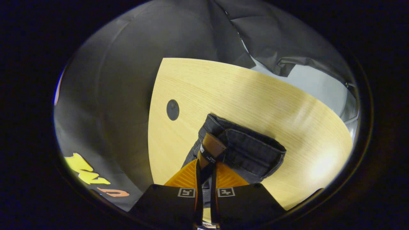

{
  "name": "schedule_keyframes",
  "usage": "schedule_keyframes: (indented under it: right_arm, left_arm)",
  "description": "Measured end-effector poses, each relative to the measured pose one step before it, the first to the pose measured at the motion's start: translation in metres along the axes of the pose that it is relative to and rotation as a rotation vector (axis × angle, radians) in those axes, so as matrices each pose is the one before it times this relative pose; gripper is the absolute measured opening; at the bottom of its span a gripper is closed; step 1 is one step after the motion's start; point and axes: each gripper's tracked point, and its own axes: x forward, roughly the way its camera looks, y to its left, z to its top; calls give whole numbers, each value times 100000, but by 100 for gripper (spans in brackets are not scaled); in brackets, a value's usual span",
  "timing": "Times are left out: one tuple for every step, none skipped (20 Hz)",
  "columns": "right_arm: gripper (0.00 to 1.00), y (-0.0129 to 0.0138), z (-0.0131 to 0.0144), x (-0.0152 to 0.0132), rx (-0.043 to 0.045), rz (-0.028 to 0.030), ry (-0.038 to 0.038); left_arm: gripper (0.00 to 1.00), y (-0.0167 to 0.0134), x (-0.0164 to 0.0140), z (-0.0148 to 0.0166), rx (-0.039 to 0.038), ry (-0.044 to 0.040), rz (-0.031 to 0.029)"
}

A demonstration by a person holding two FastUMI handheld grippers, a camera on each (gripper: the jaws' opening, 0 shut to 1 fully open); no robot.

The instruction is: Grasp the waist and the cuffs of the jeans and fold them to make the two legs overlap; first hold the waist and fold one-third of the jeans toward the cuffs, then hold the cuffs and fold the remaining one-third in the same direction to finish folding.

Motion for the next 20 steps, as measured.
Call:
schedule_keyframes:
  right_arm:
    - [10,18,48,155,-473,310,208]
    - [6,-19,66,68,-955,56,-57]
    - [6,-9,0,80,-1344,-361,-112]
    - [10,-16,4,79,-1595,-646,-679]
    - [11,-35,13,-21,-1373,-439,-393]
    - [13,213,39,-30,-1293,-246,-877]
    - [18,58,37,-83,-631,203,-910]
    - [22,240,-58,57,-357,657,-742]
    - [27,455,18,-63,437,1258,-1262]
    - [22,394,338,-283,-257,1517,-2459]
    - [30,431,488,-511,-1743,2200,-3592]
    - [42,803,456,-791,-2060,2720,-3547]
    - [53,804,484,-907,-2036,1886,-3755]
    - [69,479,160,-861,-3519,-631,-3159]
    - [84,-137,159,-1319,-7630,-4205,-4152]
    - [88,297,80,-762,-8239,-1681,-3009]
    - [96,503,90,-1419,-10082,-1418,-4338]
    - [88,676,383,-1630,-9638,-900,-5704]
    - [96,980,423,-1640,-9201,103,-5852]
    - [96,1588,461,-2104,-9266,297,-6677]
  left_arm:
    - [6,-98,439,32,2099,-16,653]
    - [6,13,475,-167,1833,260,937]
    - [6,185,277,-36,1565,174,1048]
    - [9,-207,393,212,707,-735,-193]
    - [11,113,226,254,1265,-438,1308]
    - [17,-172,146,-101,1115,-99,-304]
    - [22,-78,-268,-60,1538,-270,-35]
    - [31,-32,-285,75,1566,-434,496]
    - [38,-121,-627,143,1570,-807,827]
    - [51,-325,-325,202,1111,-653,-337]
    - [65,-337,-489,-49,760,-494,-619]
    - [83,-136,-526,53,859,-454,-930]
    - [71,-329,-902,59,2242,-668,-1372]
    - [71,-150,-1347,24,3810,-1504,-788]
    - [71,-342,-1392,110,5760,-1989,-1379]
    - [71,-472,-1622,61,7322,-2838,-2046]
    - [71,-294,-1714,238,8963,-3302,-942]
    - [71,-300,-1886,138,9555,-4447,-811]
    - [71,-530,-2062,413,9244,-5897,-2105]
    - [71,-745,-1543,239,8857,-6569,-2412]
